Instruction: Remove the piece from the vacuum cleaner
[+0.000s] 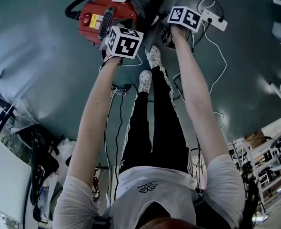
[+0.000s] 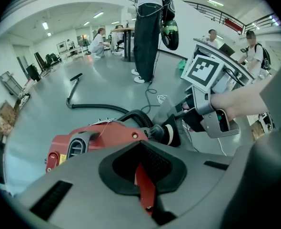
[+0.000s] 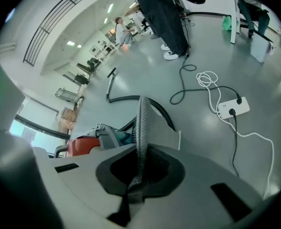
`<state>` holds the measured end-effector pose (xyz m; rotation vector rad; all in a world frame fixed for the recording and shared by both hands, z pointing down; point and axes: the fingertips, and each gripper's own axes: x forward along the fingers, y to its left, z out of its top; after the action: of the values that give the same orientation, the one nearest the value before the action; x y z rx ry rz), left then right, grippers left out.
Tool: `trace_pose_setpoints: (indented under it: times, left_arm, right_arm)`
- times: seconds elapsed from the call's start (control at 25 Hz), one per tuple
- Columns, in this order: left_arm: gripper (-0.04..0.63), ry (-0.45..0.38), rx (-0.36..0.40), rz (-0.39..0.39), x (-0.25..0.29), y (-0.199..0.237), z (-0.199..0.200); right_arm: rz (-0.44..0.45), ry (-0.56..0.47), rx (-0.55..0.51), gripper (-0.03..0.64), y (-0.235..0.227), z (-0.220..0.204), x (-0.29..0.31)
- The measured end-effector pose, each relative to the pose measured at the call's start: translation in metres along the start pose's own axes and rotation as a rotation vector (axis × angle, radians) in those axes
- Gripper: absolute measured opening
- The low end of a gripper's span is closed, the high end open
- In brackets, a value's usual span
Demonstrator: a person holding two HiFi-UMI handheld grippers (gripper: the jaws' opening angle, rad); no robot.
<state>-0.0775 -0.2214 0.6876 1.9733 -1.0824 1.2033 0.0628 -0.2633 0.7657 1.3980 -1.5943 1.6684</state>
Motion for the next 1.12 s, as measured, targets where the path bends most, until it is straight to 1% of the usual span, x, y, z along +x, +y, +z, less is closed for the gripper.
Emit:
trace_pose_setpoints:
  times: [0.08, 0.16, 0.2, 0.36, 0.44, 0.52, 0.6, 0.64, 0.68, 0.72, 0.76, 0.8, 0.92, 1.0, 1.12]
  left_arm:
    - [0.002, -0.015, -0.025, 0.017, 0.0, 0.001, 0.0]
    - [0.002, -0.02, -0.049, 0.025, 0.0, 0.001, 0.0]
    - [0.002, -0.019, -0.05, 0.026, 0.001, 0.001, 0.001]
    - [0.002, -0.029, -0.016, 0.048, 0.001, 0.002, 0.001]
    - [0.002, -0.033, -0.02, 0.055, 0.0, 0.002, 0.0]
    - [0.002, -0.034, -0.02, 0.047, -0.001, 0.001, 0.0]
    - [0.002, -0.046, -0.001, 0.034, -0.003, -0.002, 0.001]
    - [0.002, -0.055, 0.006, 0.026, -0.005, -0.003, 0.002]
    - [0.002, -0.062, 0.004, 0.018, -0.006, -0.004, 0.002]
    - [0.002, -0.067, -0.006, 0.01, -0.007, -0.005, 0.001]
    - [0.002, -0.07, -0.017, 0.006, -0.008, -0.005, 0.002]
    - [0.002, -0.073, -0.022, 0.007, -0.008, -0.006, 0.002]
    - [0.002, -0.085, 0.002, 0.014, -0.008, -0.006, 0.002]
    - [0.002, -0.091, 0.022, 0.02, -0.009, -0.006, 0.002]
    - [0.002, -0.095, 0.004, 0.021, -0.009, -0.005, 0.002]
  right_arm:
    - [0.001, -0.001, -0.047, 0.021, 0.0, -0.002, -0.001]
    - [0.001, -0.009, -0.064, 0.021, -0.001, -0.003, -0.002]
    - [0.004, -0.011, -0.066, 0.021, -0.002, -0.004, -0.002]
    - [0.02, -0.018, -0.077, 0.021, -0.004, -0.008, -0.004]
    - [0.046, -0.028, -0.024, 0.022, -0.007, -0.011, -0.005]
    - [0.073, -0.039, 0.034, 0.022, -0.01, -0.014, -0.006]
    - [0.086, -0.041, 0.061, 0.022, -0.012, -0.013, -0.008]
    - [0.098, -0.039, 0.094, 0.021, -0.014, -0.013, -0.008]
    - [0.116, -0.038, 0.15, 0.023, -0.016, -0.012, -0.008]
    - [0.133, -0.036, 0.207, 0.022, -0.017, -0.011, -0.008]
    - [0.14, -0.033, 0.238, 0.022, -0.019, -0.009, -0.007]
    - [0.134, -0.026, 0.225, 0.023, -0.02, -0.007, -0.005]
    - [0.08, 0.009, 0.043, 0.021, -0.015, -0.001, -0.001]
    - [0.074, 0.026, -0.001, 0.021, -0.014, 0.001, 0.0]
    - [0.055, 0.041, -0.038, 0.022, -0.018, -0.001, 0.001]
